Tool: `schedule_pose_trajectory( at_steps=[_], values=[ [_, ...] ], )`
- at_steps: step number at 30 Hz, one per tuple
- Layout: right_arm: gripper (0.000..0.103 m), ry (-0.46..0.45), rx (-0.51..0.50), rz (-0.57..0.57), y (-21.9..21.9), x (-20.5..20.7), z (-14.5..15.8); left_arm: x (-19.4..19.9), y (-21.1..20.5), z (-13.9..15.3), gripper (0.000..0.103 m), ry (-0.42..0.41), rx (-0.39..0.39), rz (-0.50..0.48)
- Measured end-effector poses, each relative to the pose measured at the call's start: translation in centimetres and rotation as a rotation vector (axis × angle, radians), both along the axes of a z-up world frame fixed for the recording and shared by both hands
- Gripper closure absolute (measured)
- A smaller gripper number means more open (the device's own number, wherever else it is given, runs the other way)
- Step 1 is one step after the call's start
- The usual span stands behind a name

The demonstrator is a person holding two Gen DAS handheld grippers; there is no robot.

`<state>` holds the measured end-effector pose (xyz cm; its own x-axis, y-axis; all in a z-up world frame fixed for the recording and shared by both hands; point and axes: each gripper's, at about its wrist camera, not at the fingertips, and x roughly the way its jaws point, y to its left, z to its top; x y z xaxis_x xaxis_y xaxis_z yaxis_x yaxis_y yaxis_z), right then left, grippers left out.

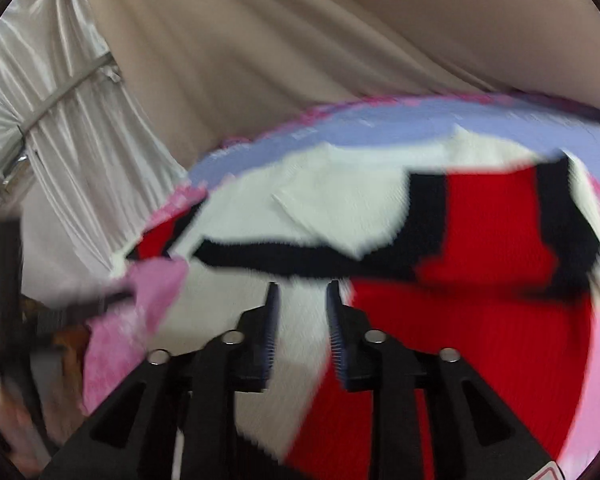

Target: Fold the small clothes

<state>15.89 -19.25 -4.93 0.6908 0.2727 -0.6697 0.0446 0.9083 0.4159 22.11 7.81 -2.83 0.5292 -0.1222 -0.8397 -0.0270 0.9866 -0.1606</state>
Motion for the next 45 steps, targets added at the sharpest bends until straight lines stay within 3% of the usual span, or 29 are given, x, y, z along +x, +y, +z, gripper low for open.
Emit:
schedule_pose_trajectory(
  at_steps=[3, 8, 9, 11, 14, 19, 21, 25, 28, 29, 30, 32, 34, 35, 38, 42, 45],
  values=[
    [0.068, 0.139, -0.049, -0.109, -1.7, -5.2, -1.9, 4.1, -3.2, -1.2, 0.005, 0.028, -0.051, -0.063],
    [0.063, 0.244, 0.027, -0.284, -6.0, -10.7, -3.6, 11.2, -8.6, -5.6, 0.008, 0.131, -0.159, -0.052],
    [0.062, 0.244, 0.027, -0.301, -6.4, -11.2, -3.5, 12.4, -9.3, -6.5, 0.021, 0.156, -0.185, -0.041],
    [0.060, 0.239, 0.008, -0.322, -6.9, -11.8, -3.1, 13.8, -10.2, -7.4, 0.030, 0.166, -0.201, 0.002],
    [0.057, 0.229, 0.009, -0.340, -7.8, -12.9, -3.3, 14.6, -11.3, -6.9, 0.096, 0.133, -0.203, -0.036],
    [0.056, 0.230, -0.010, -0.344, -8.1, -13.7, -4.1, 13.2, -7.4, -4.0, 0.099, 0.019, -0.232, 0.006],
    [0.055, 0.237, 0.000, -0.351, -8.5, -13.7, -4.7, 12.6, -5.3, -3.9, 0.102, -0.001, -0.201, 0.059],
    [0.055, 0.237, -0.026, -0.348, -9.0, -12.9, -4.9, 13.1, -4.4, -6.1, 0.102, 0.060, -0.163, 0.051],
    [0.055, 0.194, -0.075, -0.353, -10.4, -10.5, -3.8, 12.8, -4.7, -6.1, 0.098, 0.058, -0.163, 0.045],
    [0.055, 0.185, -0.075, -0.374, -11.1, -9.8, -3.4, 12.9, -5.3, -6.4, 0.083, 0.079, -0.195, 0.034],
    [0.055, 0.166, -0.051, -0.394, -11.7, -9.4, -2.9, 12.8, -5.4, -6.5, 0.057, 0.099, -0.218, 0.025],
    [0.055, 0.127, -0.027, -0.406, -11.9, -9.1, -2.2, 12.9, -6.4, -6.8, 0.038, 0.103, -0.202, 0.046],
    [0.055, 0.130, -0.052, -0.387, -11.4, -8.7, -2.2, 13.2, -7.5, -7.4, 0.040, 0.114, -0.177, 0.034],
    [0.055, 0.142, -0.071, -0.373, -11.2, -8.2, -2.4, 13.4, -8.0, -7.8, 0.051, 0.127, -0.179, 0.026],
    [0.055, 0.141, -0.130, -0.357, -11.9, -6.2, -2.7, 13.9, -9.0, -7.6, 0.095, 0.114, -0.148, 0.002],
    [0.055, 0.119, -0.165, -0.392, -14.5, -2.4, -3.3, 13.3, -7.0, -5.3, 0.099, 0.039, -0.208, 0.032],
    [0.058, 0.133, -0.173, -0.382, -15.9, 0.9, -4.6, 13.0, -5.5, -4.6, 0.099, 0.020, -0.196, 0.065]
  ],
)
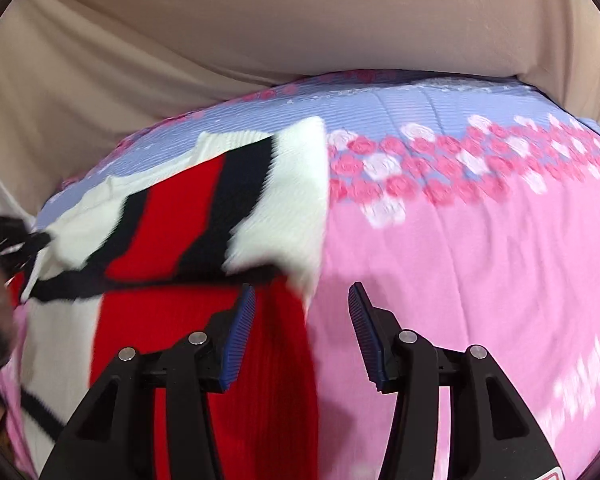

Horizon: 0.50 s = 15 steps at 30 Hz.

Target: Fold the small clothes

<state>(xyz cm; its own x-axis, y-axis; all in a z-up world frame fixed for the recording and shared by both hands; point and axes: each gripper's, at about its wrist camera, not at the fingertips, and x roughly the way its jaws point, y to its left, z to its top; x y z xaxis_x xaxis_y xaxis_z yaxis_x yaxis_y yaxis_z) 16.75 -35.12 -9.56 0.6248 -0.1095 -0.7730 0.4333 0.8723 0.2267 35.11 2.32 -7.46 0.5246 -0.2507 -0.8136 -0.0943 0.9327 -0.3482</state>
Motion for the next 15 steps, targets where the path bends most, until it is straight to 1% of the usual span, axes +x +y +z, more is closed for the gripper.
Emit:
schedule_pose_trajectory(
  at_steps=[1, 2, 5, 6, 7, 8, 10, 11, 13, 14, 15],
  values=[
    [0.074, 0.011, 0.010, 0.016, -0.2, 0.9, -0.7, -0.1, 0.3, -0.1, 0.099, -0.003, 0.012, 0.000],
    [0.089, 0.029, 0.026, 0.040, -0.4, 1.9, -1.5, 0.0, 0.3, -0.4, 0.099, 0.002, 0.030, -0.010],
    [0.091, 0.000, -0.003, -0.001, -1.0, 1.3, -0.8, -0.1, -0.1, -1.5, 0.099, 0.026, 0.059, -0.044],
    [0.091, 0.005, -0.006, -0.022, -1.5, 0.9, -1.0, -0.2, -0.3, -1.8, 0.098, 0.029, 0.070, -0.052],
    [0.091, 0.038, 0.021, -0.037, -2.2, 0.6, -1.7, -0.4, -0.3, -2.2, 0.098, 0.038, 0.076, -0.061],
    [0.091, 0.039, 0.052, -0.041, -2.5, 0.3, -1.7, -0.6, -0.5, -2.6, 0.098, 0.051, 0.077, -0.063],
    [0.090, 0.016, 0.046, -0.042, -1.9, -0.3, 0.0, -0.8, -0.5, -3.0, 0.098, 0.056, 0.078, -0.055],
    [0.090, -0.027, 0.020, -0.033, -1.2, -0.8, 1.6, -1.0, -0.5, -3.0, 0.098, 0.051, 0.080, -0.054],
    [0.090, -0.090, -0.008, -0.020, 0.1, -1.3, 3.6, -1.1, -0.5, -3.1, 0.098, 0.051, 0.084, -0.055],
    [0.090, -0.104, -0.010, -0.004, 0.7, -0.9, 4.0, -1.0, -0.5, -3.3, 0.097, 0.054, 0.086, -0.053],
    [0.090, -0.095, -0.010, 0.008, 1.0, -0.3, 3.8, -1.0, -0.6, -3.4, 0.096, 0.056, 0.089, -0.050]
  ],
)
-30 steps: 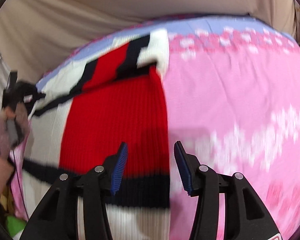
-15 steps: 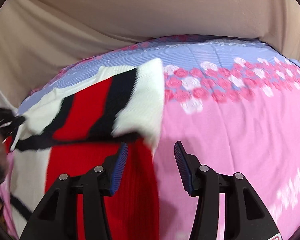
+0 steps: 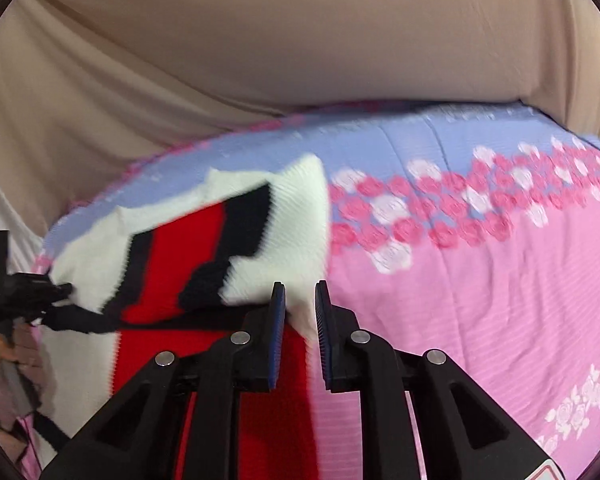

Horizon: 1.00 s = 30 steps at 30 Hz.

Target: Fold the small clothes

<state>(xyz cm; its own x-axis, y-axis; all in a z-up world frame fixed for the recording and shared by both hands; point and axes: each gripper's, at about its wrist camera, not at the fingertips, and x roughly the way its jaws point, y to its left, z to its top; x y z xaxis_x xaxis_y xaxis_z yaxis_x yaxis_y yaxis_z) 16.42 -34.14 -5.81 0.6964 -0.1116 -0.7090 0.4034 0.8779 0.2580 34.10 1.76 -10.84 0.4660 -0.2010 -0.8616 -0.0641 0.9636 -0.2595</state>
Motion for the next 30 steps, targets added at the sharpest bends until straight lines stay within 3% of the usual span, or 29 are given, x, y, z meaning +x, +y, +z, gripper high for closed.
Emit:
schedule_pose_trajectory(
  at_steps=[3, 4, 6, 7, 8, 9, 10, 13, 15, 18, 20, 24, 27, 30],
  values=[
    [0.094, 0.152, 0.008, 0.018, -0.2, 2.7, -4.0, -0.2, 0.5, 0.2, 0.095, 0.007, -0.014, 0.008],
    [0.095, 0.131, 0.005, 0.023, -0.3, 2.5, -4.1, -0.4, 0.9, 0.4, 0.095, 0.005, -0.034, 0.015],
    [0.094, 0.132, -0.012, 0.013, 0.2, 1.6, -2.1, -1.3, 3.8, 1.6, 0.094, -0.010, -0.106, 0.069],
    [0.092, 0.088, -0.015, 0.020, 0.9, 0.4, -0.3, -1.7, 5.8, 2.2, 0.092, -0.025, -0.147, 0.107],
    [0.091, 0.058, -0.025, 0.027, 1.5, -0.7, 1.0, -2.0, 7.5, 2.5, 0.080, -0.032, -0.174, 0.138],
    [0.088, 0.033, -0.033, 0.041, 2.3, -1.8, 2.2, -2.5, 10.3, 2.8, 0.066, -0.038, -0.203, 0.191],
    [0.085, 0.017, -0.031, 0.056, 3.4, -3.0, 3.0, -2.9, 13.9, 3.0, 0.063, -0.048, -0.224, 0.263],
    [0.079, 0.000, 0.039, 0.115, 6.8, -6.5, 4.2, -2.8, 22.2, 2.4, 0.059, -0.036, -0.227, 0.430],
    [0.079, 0.038, 0.060, 0.158, 9.7, -8.6, 3.8, -2.3, 28.4, 1.1, 0.059, -0.005, -0.248, 0.560],
    [0.078, 0.103, 0.105, 0.206, 13.5, -10.1, 2.5, -1.6, 34.1, -1.0, 0.060, 0.028, -0.272, 0.684],
    [0.078, 0.153, 0.139, 0.240, 16.1, -10.4, 1.3, -0.7, 36.1, -2.1, 0.060, 0.026, -0.315, 0.694],
    [0.078, 0.175, 0.143, 0.297, 19.4, -10.1, 0.6, 1.7, 35.2, -1.1, 0.083, -0.005, -0.240, 0.618],
    [0.072, 0.154, 0.138, 0.312, 20.2, -9.8, 0.8, 2.5, 33.5, 1.2, 0.086, -0.058, -0.192, 0.571],
    [0.071, 0.132, 0.147, 0.303, 19.9, -10.0, 1.3, 2.3, 30.9, 5.2, 0.086, -0.157, -0.169, 0.498]
  ],
)
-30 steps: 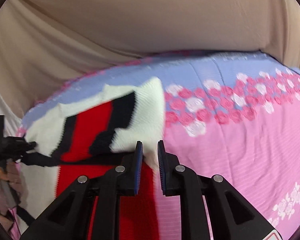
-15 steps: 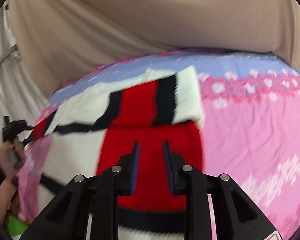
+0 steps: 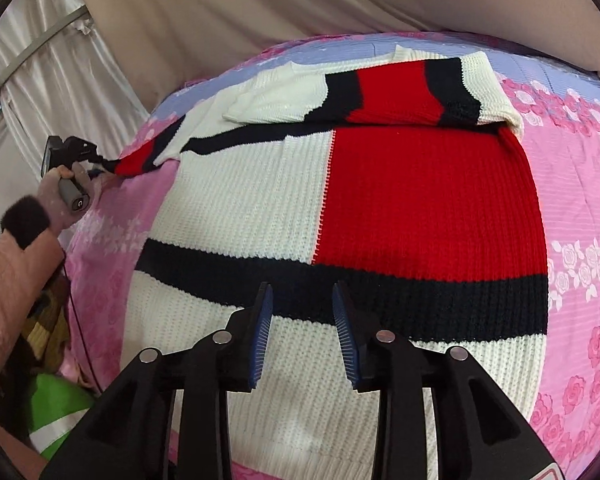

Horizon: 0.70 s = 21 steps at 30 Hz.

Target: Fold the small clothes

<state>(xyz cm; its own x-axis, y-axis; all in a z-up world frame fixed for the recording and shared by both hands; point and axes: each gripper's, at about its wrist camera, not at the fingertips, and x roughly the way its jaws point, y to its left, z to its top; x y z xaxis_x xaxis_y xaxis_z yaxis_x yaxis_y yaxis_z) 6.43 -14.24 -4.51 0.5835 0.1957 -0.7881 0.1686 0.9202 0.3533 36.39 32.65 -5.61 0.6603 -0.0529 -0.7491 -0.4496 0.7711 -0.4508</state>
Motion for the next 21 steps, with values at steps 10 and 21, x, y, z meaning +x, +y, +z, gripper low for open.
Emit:
schedule_pose_trajectory(
  at_steps=[10, 21],
  values=[
    [0.070, -0.036, 0.032, -0.105, -4.2, -3.3, 0.5, -3.4, -21.3, 15.6, 0.086, -0.339, 0.092, -0.417],
    [0.066, -0.046, 0.031, -0.269, -11.2, -7.6, -0.6, -15.5, -43.9, 3.6, 0.065, -0.061, 0.164, -0.875]
  ],
)
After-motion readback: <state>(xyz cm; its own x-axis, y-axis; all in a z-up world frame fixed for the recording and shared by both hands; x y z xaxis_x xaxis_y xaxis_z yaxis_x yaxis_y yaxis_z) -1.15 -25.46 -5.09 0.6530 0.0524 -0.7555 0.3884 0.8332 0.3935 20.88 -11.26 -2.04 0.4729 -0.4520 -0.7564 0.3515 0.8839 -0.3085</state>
